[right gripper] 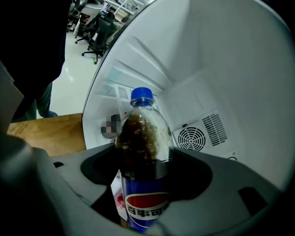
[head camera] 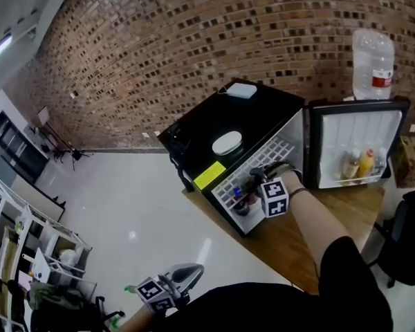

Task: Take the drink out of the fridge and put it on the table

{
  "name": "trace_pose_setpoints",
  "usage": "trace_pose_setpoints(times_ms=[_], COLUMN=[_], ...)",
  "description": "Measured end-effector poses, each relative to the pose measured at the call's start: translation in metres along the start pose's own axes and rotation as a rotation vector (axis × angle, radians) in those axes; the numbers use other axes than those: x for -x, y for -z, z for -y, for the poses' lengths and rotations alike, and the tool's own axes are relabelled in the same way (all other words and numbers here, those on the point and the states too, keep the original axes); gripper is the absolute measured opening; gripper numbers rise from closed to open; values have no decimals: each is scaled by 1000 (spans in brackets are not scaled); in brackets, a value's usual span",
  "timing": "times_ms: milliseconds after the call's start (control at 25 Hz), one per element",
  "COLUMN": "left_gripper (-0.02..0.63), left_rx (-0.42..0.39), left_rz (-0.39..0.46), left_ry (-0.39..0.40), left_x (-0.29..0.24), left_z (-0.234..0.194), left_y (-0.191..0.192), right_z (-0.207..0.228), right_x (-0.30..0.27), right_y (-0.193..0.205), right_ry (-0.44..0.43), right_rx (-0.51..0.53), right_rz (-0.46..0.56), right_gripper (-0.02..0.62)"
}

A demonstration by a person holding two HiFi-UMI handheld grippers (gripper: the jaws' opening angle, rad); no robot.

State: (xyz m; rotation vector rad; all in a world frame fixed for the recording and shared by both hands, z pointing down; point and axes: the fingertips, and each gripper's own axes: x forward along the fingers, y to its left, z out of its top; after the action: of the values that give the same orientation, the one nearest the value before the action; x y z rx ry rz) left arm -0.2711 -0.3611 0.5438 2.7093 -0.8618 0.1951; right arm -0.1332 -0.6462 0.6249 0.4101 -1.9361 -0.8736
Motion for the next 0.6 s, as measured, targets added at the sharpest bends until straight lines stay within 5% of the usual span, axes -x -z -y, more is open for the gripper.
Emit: trace_pose_setpoints(times_ms=[160,440,600], left_gripper=[-3,-3,-3], left_rx=[10,-1,-9], left_rz=[-5,-22,-54], left_ry=[22,109,174], left_x=[-9,-48,-86], left_z=[-4,-3,7], left_y=[-1,5,20], right_z=[-5,4,-20], right_x=[12,75,114], right_y=[-7,11,47], right_ry=[74,212,243], right_rx=[-161,-750,-967], right_rz=[109,433,508], right_gripper=[307,304,304])
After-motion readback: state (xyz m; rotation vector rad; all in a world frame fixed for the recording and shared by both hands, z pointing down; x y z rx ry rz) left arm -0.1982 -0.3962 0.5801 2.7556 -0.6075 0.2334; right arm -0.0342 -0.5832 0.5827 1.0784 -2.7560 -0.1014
